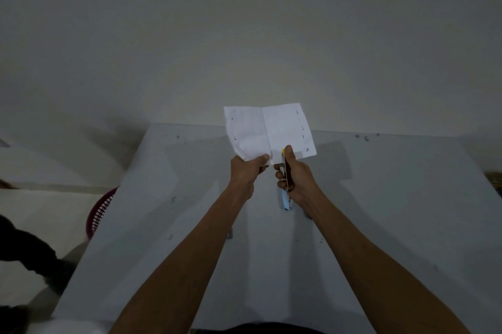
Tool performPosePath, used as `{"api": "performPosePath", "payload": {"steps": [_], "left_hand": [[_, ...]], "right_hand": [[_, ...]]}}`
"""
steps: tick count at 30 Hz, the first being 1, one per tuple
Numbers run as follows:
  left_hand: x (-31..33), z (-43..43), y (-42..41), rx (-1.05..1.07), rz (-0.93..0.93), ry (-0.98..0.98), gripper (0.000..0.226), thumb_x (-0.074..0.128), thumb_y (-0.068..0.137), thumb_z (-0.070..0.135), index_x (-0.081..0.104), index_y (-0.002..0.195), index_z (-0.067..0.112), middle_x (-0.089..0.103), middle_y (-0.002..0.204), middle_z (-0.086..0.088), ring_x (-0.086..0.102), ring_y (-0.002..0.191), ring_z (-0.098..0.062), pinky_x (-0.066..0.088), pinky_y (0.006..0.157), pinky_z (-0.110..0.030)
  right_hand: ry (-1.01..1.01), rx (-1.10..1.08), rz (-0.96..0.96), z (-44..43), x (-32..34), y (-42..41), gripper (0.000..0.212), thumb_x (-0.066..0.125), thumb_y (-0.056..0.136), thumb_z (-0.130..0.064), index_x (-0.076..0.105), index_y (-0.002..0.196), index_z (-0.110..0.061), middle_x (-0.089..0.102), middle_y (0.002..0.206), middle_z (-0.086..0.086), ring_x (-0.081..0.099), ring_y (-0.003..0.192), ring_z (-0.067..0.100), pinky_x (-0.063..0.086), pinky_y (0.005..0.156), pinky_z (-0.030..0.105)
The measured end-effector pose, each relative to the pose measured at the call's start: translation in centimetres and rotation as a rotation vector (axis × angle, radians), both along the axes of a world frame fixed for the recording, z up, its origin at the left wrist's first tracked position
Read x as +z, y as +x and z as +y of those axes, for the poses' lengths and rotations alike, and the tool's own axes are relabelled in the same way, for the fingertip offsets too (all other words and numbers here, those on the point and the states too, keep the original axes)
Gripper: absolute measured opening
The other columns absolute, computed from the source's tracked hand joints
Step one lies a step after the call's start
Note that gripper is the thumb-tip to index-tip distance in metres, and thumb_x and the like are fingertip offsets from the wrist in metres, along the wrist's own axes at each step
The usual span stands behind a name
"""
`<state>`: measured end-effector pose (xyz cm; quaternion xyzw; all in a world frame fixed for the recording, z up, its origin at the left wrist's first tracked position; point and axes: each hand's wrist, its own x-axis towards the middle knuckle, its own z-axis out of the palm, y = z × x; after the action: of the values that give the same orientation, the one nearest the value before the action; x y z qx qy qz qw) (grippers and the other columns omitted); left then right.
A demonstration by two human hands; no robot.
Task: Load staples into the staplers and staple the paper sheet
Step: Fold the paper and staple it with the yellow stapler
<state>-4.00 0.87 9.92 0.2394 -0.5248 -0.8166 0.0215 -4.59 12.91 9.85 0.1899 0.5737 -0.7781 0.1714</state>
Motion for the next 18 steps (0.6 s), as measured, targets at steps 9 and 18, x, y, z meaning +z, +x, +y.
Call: {"api": "performPosePath", "payload": {"steps": [9,18], "left_hand": [[-0.12,0.05,0.03,0.012,-0.014,-0.01,0.043,0.073,0.074,-0.006,0.062,0.115,0.002,0.068,0.105,-0.012,0.064,0.09,-0.025,0.054,0.067,-0.026],[-0.09,0.16,0.43,0.004,-0.009,0.016,0.042,0.072,0.075,-0.007,0.061,0.113,0.007,0.067,0.109,-0.012,0.064,0.096,-0.027,0.055,0.073,-0.029]], "right_hand": [[0.077,0.01,0.015,0.16,-0.35,0.16,0.042,0.06,0.087,-0.05,0.066,0.088,-0.009,0.062,0.071,0.003,0.051,0.051,0.011,0.038,0.04,0.022],[0.128,0.015,0.033,0.07,-0.94,0.22,0.044,0.063,0.085,-0.05,0.066,0.082,-0.006,0.066,0.076,0.009,0.057,0.059,0.016,0.045,0.049,0.027]]}}
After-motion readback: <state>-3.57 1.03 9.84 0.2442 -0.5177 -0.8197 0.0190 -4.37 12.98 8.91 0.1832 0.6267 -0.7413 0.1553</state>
